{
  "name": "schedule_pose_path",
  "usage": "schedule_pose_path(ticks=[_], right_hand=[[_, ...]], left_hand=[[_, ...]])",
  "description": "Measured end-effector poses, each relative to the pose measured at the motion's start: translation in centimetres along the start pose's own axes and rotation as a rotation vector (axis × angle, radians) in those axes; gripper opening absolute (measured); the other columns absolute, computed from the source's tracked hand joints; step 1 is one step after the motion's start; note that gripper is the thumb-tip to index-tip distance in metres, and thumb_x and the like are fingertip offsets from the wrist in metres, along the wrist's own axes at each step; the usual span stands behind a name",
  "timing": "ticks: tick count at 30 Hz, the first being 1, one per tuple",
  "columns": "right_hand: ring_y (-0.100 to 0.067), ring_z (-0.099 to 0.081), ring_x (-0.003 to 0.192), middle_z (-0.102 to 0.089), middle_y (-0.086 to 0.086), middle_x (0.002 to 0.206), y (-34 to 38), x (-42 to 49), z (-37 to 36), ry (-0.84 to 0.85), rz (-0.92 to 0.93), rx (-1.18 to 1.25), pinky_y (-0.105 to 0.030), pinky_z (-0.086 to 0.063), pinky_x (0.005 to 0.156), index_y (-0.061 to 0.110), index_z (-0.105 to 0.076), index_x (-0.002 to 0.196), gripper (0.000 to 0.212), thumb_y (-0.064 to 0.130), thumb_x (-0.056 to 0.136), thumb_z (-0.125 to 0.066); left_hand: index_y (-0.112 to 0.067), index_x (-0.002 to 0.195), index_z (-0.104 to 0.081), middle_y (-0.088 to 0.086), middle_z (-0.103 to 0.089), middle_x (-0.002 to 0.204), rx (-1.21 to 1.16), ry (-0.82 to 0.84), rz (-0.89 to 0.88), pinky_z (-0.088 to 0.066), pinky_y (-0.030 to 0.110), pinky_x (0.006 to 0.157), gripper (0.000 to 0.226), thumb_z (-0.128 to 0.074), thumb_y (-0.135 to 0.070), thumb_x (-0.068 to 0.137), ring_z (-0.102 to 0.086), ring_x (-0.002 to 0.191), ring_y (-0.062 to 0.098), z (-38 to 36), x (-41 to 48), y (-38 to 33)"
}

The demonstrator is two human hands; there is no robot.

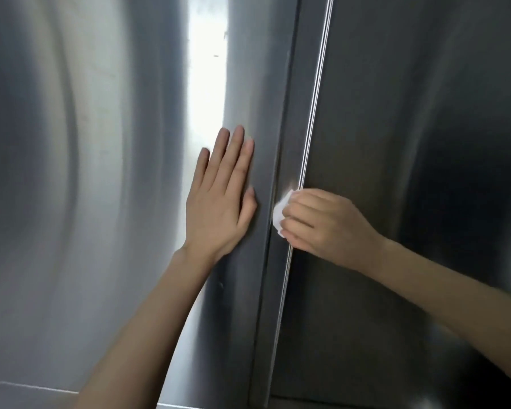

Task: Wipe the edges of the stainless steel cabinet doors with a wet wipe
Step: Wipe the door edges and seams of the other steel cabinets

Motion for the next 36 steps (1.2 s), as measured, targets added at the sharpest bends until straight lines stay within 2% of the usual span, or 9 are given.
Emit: schedule_pose_path(ticks=[6,9,13,18,21,26,30,32,36], right_hand=[[-0.027,-0.066,0.08,-0.067,-0.01,0.079,-1.2,0.7,1.6,-0.138,-0.24,-0.11,-0.03,-0.046,0.098,0.001,-0.069,0.072,0.017,-0.001,0.086,-0.06],[-0.027,-0.067,0.083,-0.068,-0.011,0.08,1.6,-1.0,0.1,-0.107,-0.308,-0.084,-0.033,-0.05,0.094,0.002,-0.07,0.072,0.014,-0.002,0.084,-0.064],[-0.024,-0.069,0.085,-0.072,-0.011,0.084,3.2,-2.1,-0.9,-0.068,-0.288,-0.074,-0.035,-0.053,0.089,0.002,-0.073,0.077,0.007,0.003,0.082,-0.07],[-0.023,-0.067,0.088,-0.07,-0.01,0.085,0.3,-0.6,0.5,-0.247,-0.373,-0.115,-0.032,-0.051,0.092,0.001,-0.072,0.078,0.009,0.001,0.085,-0.066],[-0.024,-0.066,0.085,-0.069,-0.011,0.082,3.2,-2.6,-0.6,-0.298,-0.463,-0.07,-0.033,-0.05,0.093,0.0,-0.07,0.075,0.011,-0.002,0.085,-0.066],[-0.025,-0.068,0.083,-0.07,-0.013,0.081,11.4,-7.8,-4.1,-0.13,-0.426,0.024,-0.033,-0.048,0.097,-0.001,-0.072,0.074,0.006,-0.003,0.08,-0.071],[-0.025,-0.069,0.083,-0.07,-0.014,0.083,7.8,-5.6,-2.8,-0.264,-0.466,-0.019,-0.037,-0.054,0.086,-0.002,-0.068,0.084,0.002,-0.003,0.085,-0.066],[-0.025,-0.068,0.085,-0.07,-0.013,0.083,5.2,-4.0,-1.8,-0.336,-0.498,-0.079,-0.035,-0.053,0.089,-0.001,-0.068,0.087,0.005,-0.002,0.088,-0.063],[-0.025,-0.068,0.084,-0.07,-0.011,0.081,6.3,-4.8,-2.1,-0.286,-0.433,-0.103,-0.034,-0.051,0.092,0.0,-0.072,0.078,0.009,-0.003,0.084,-0.066]], left_hand=[[-0.008,0.15,-0.031,0.011,-0.025,0.158,0.023,-0.013,-0.079,-0.006,0.041,0.122,0.056,-0.035,-0.023,0.096,-0.014,0.148,0.025,-0.4,-1.6,0.2],[-0.009,0.149,-0.033,0.011,-0.028,0.157,0.026,-0.017,-0.107,-0.01,0.044,0.12,0.055,-0.035,-0.023,0.097,-0.017,0.148,0.026,-0.5,-2.8,0.2],[-0.01,0.149,-0.034,0.009,-0.027,0.157,-0.033,-0.022,-0.092,-0.013,0.046,0.118,0.055,-0.036,-0.02,0.095,-0.016,0.148,0.026,-0.6,-3.7,0.3],[-0.009,0.15,-0.032,0.007,-0.022,0.158,-0.002,-0.021,-0.063,-0.01,0.044,0.119,0.056,-0.037,-0.021,0.095,-0.014,0.148,0.025,-1.0,-4.8,0.1],[-0.008,0.15,-0.032,0.01,-0.026,0.157,0.024,-0.024,-0.072,-0.012,0.046,0.119,0.055,-0.037,-0.02,0.096,-0.016,0.147,0.026,-1.2,-4.9,0.1],[-0.009,0.15,-0.031,0.008,-0.028,0.157,0.037,0.035,-0.134,-0.009,0.044,0.12,0.055,-0.034,-0.019,0.096,-0.016,0.148,0.026,-1.6,-6.9,0.0],[-0.011,0.151,-0.027,0.006,-0.023,0.158,0.025,0.101,-0.132,-0.007,0.044,0.121,0.056,-0.033,-0.02,0.095,-0.009,0.149,0.023,-2.3,-10.4,0.0],[-0.011,0.151,-0.024,0.003,-0.018,0.159,0.006,0.106,-0.089,-0.005,0.044,0.121,0.057,-0.031,-0.021,0.096,-0.005,0.15,0.02,-2.6,-11.4,0.0],[-0.012,0.152,-0.024,0.002,-0.014,0.16,-0.002,0.103,-0.045,-0.004,0.045,0.122,0.056,-0.03,-0.022,0.097,-0.003,0.15,0.02,-2.7,-11.6,-0.2]])
Point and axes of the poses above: each hand's wrist, its own x-axis towards the middle knuckle, its own z-axis out of the back of the hand, y = z × x, the point moved 8 cm from there along x, towards the middle knuckle
